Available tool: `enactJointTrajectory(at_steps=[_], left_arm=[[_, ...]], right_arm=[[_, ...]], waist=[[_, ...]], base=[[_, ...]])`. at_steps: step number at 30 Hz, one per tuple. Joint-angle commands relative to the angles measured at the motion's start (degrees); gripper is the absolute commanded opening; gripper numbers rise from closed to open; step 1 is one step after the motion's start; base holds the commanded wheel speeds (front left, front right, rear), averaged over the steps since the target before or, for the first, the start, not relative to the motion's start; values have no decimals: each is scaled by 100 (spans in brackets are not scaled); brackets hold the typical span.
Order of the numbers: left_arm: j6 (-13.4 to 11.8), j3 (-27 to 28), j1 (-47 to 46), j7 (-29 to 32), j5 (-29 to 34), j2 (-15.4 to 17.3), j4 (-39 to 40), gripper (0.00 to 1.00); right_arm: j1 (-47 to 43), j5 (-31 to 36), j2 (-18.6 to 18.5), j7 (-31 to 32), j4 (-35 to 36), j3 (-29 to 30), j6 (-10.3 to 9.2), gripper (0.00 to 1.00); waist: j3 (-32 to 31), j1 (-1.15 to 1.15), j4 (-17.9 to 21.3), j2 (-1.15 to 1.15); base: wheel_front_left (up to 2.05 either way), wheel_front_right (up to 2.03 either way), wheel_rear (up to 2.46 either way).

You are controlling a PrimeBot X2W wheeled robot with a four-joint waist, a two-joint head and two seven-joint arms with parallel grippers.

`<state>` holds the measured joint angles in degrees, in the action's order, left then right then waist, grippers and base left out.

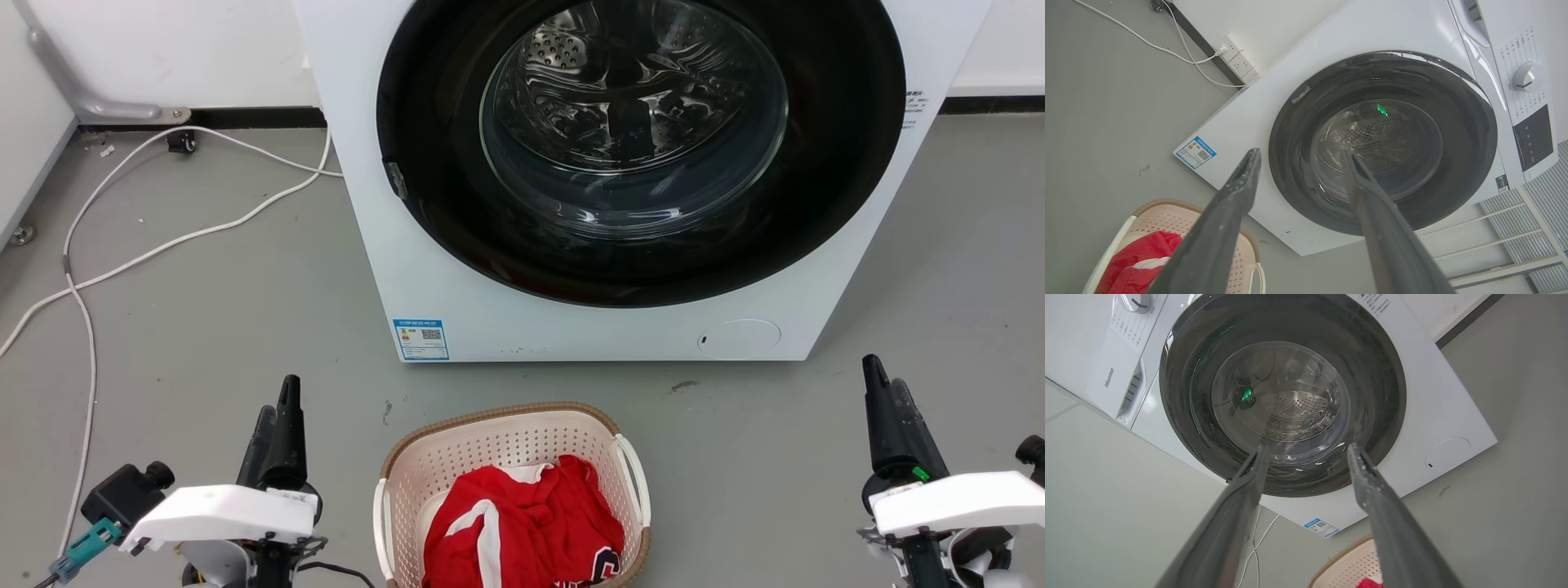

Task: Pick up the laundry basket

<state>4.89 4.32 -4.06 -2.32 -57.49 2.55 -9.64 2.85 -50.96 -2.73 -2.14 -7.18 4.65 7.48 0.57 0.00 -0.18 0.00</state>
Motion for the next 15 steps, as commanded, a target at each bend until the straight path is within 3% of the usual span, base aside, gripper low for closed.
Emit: enactJointTrajectory(at_steps=[1,15], left_arm=[[-16,-35,-30,-71,335,24,113,100],[39,-116,94,-335,1521,28,266,100]], right_arm=[[3,332,-21,-85,137,-14,1,100],[-129,1746,-22,-357,350,-120,1,100]], waist=[[-1,0,-2,0],[-2,0,-5,0]], base=[[0,0,0],[0,0,0]])
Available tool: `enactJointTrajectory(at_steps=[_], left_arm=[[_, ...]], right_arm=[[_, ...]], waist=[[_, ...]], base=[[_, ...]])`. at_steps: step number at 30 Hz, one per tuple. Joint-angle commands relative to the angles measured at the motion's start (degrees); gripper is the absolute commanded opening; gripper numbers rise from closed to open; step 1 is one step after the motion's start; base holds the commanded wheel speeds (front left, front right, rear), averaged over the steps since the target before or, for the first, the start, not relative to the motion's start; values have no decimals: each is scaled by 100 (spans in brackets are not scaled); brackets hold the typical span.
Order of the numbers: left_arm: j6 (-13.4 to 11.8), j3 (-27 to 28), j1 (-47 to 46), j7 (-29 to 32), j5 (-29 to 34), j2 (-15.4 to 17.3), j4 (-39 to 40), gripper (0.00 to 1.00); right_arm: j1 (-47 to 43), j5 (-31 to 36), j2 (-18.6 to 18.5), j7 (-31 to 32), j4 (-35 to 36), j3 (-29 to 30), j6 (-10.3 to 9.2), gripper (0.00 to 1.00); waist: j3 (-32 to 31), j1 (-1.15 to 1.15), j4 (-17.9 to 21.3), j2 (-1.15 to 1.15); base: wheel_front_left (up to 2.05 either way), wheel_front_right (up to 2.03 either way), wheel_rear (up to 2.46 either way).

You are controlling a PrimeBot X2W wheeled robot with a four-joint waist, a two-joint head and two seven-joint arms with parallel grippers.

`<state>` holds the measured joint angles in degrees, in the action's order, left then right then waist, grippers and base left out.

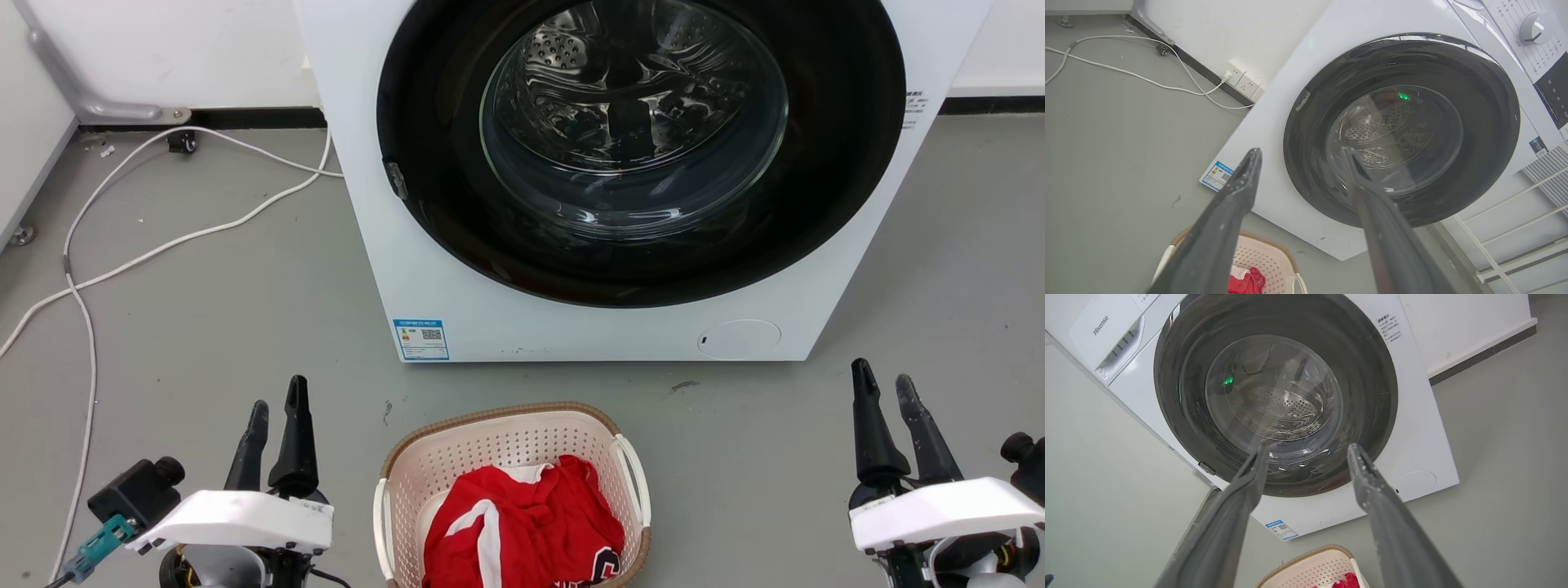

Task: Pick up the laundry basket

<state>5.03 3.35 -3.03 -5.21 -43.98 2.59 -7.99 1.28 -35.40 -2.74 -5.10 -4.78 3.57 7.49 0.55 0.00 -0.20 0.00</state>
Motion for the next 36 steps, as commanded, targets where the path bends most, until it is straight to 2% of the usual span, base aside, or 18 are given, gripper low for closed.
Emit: enactJointTrajectory(at_steps=[1,22,36], left_arm=[[30,-26,-2,-68,241,25,110,100],[-20,-129,117,-402,1751,30,160,100],[-34,-147,191,-581,2499,32,99,100]], right_arm=[[22,263,-21,-76,121,-12,0,100],[-113,1818,-22,-414,345,-83,0,100],[-215,2640,-22,-589,393,-130,0,100]], waist=[[2,0,-3,0],[25,0,-3,0],[19,0,-8,0]], base=[[0,0,0],[0,0,0],[0,0,0]])
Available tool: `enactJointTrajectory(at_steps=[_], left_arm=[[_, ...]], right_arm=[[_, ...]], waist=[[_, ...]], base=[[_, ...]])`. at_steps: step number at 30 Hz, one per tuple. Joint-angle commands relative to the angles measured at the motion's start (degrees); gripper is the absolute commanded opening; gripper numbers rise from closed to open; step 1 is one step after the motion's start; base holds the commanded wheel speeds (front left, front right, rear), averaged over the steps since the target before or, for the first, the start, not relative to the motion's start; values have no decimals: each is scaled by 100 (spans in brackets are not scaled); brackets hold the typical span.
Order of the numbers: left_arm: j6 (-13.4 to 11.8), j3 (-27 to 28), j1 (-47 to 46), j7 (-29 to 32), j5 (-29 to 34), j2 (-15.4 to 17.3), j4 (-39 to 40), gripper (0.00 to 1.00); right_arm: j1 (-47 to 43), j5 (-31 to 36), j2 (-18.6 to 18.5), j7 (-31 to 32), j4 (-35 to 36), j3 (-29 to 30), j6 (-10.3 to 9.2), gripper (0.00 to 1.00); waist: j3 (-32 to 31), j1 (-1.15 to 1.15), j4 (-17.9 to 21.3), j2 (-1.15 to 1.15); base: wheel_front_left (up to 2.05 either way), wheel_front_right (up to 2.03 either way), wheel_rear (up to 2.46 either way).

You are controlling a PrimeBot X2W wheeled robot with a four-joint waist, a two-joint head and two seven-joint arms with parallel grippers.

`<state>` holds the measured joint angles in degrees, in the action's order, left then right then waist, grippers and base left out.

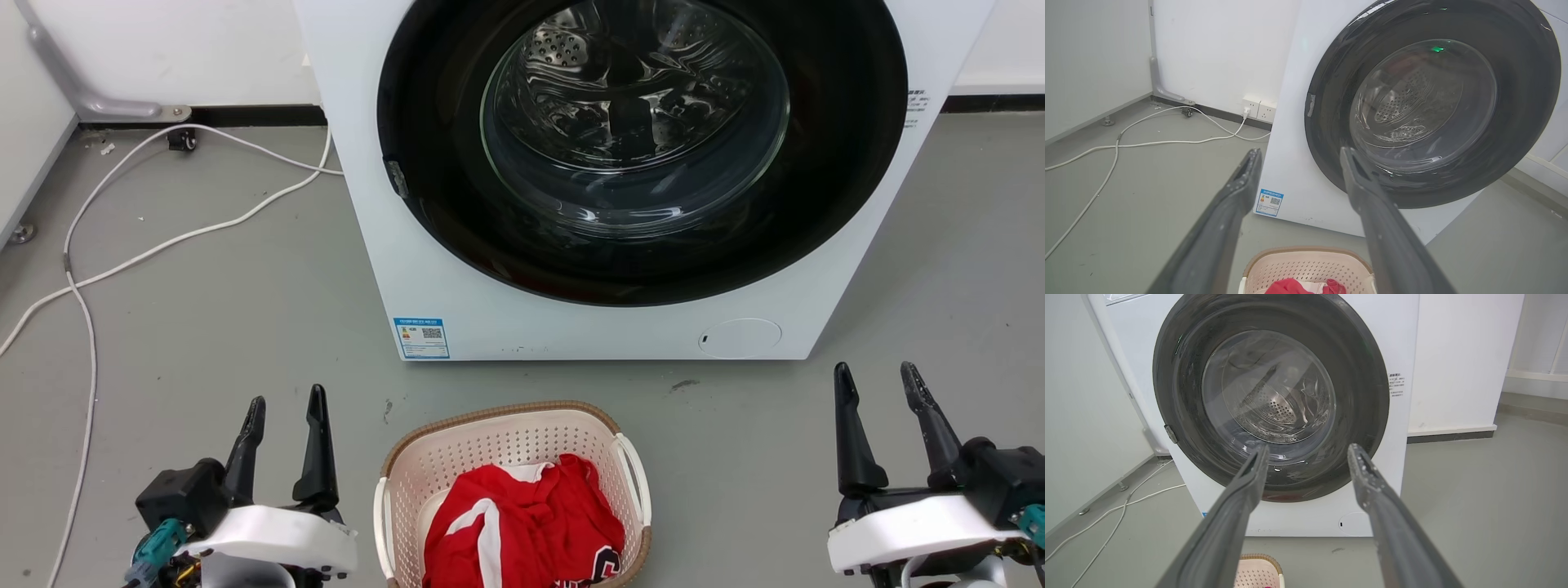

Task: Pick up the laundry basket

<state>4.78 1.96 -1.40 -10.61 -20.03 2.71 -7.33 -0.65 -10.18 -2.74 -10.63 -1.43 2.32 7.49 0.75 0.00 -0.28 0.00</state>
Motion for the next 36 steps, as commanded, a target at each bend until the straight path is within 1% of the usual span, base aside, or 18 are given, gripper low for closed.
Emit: enactJointTrajectory(at_steps=[1,10,11,14,31,36], left_arm=[[-9,-9,38,-54,153,20,29,100],[-7,-18,81,-170,591,22,18,100],[-15,-23,89,-197,744,22,16,100],[-23,-22,107,-237,889,22,20,100],[-73,-25,210,-422,1597,24,63,100],[-94,-27,240,-469,1768,25,85,100]], right_arm=[[-33,177,-23,-55,53,-9,0,100],[-83,638,-22,-161,96,-11,0,100],[-101,769,-23,-203,122,-4,-1,100],[-120,878,-23,-232,141,-14,-1,100],[-227,1371,-22,-415,259,-10,-1,100],[-245,1394,-22,-463,267,8,-1,100]], waist=[[-3,0,-2,0],[-8,0,-16,0],[-11,0,-19,0],[-14,0,-19,0],[-20,0,-25,0],[-20,0,-32,0]], base=[[0,0,0],[0,0,0],[0,0,0],[0,0,0],[0,0,0],[0,0,0]])
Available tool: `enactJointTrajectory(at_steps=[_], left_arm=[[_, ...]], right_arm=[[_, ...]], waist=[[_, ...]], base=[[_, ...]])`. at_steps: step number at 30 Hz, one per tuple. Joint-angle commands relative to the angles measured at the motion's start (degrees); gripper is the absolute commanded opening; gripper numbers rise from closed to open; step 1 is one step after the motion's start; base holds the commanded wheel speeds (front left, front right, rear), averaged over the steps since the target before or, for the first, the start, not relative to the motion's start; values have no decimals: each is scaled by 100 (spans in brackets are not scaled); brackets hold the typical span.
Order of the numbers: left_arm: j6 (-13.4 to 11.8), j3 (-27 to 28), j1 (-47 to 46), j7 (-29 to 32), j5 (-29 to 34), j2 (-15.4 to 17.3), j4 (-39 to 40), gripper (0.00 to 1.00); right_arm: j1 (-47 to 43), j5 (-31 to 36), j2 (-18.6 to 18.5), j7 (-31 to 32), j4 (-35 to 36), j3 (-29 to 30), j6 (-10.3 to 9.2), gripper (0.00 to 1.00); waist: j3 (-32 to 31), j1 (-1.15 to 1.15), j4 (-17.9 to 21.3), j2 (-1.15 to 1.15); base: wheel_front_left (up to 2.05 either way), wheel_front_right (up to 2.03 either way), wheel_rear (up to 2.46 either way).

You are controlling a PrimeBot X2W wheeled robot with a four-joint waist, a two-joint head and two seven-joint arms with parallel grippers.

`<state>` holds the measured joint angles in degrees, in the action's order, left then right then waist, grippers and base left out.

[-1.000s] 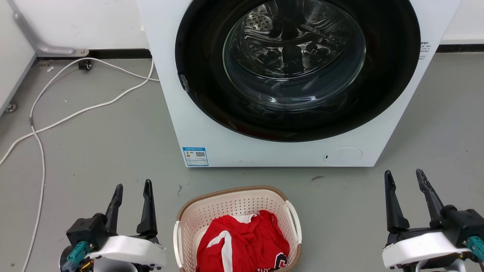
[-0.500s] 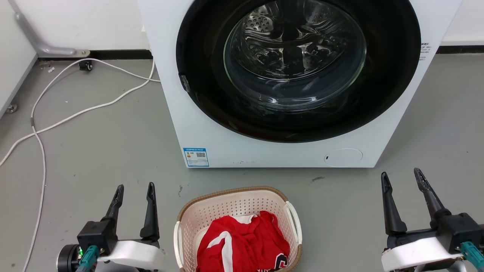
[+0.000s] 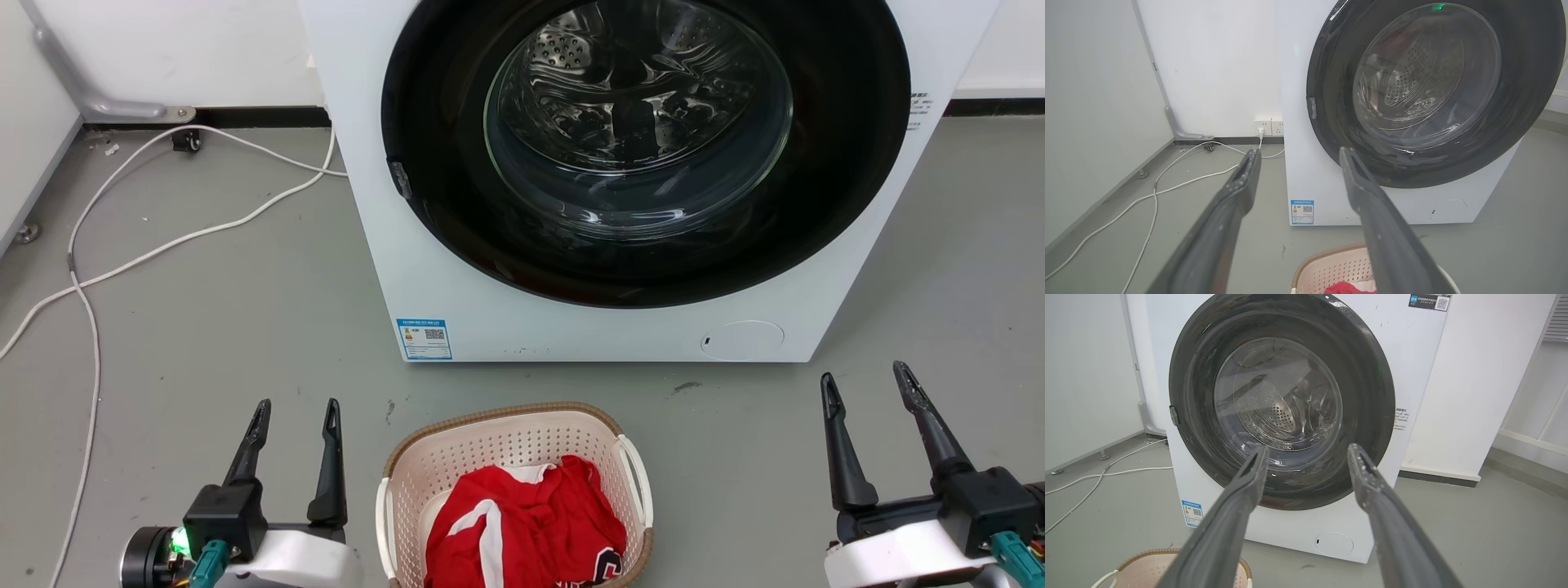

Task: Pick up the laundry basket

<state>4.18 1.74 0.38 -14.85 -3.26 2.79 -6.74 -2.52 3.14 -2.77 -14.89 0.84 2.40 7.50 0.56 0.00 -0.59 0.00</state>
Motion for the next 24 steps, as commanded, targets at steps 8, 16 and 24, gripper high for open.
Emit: enactJointTrajectory(at_steps=[8,16,24], left_arm=[[-34,-7,99,-38,70,15,-3,100],[-54,-6,109,-38,74,15,-10,100],[-62,-6,118,-38,77,15,-6,100]], right_arm=[[-68,-250,-18,-32,-23,-16,-3,100],[-57,-391,-17,-32,-92,4,-3,100],[-49,-443,-17,-32,-134,10,-3,100]], waist=[[-1,0,8,0],[3,0,4,0],[-15,0,-4,0]], base=[[0,0,0],[0,0,0],[0,0,0]])
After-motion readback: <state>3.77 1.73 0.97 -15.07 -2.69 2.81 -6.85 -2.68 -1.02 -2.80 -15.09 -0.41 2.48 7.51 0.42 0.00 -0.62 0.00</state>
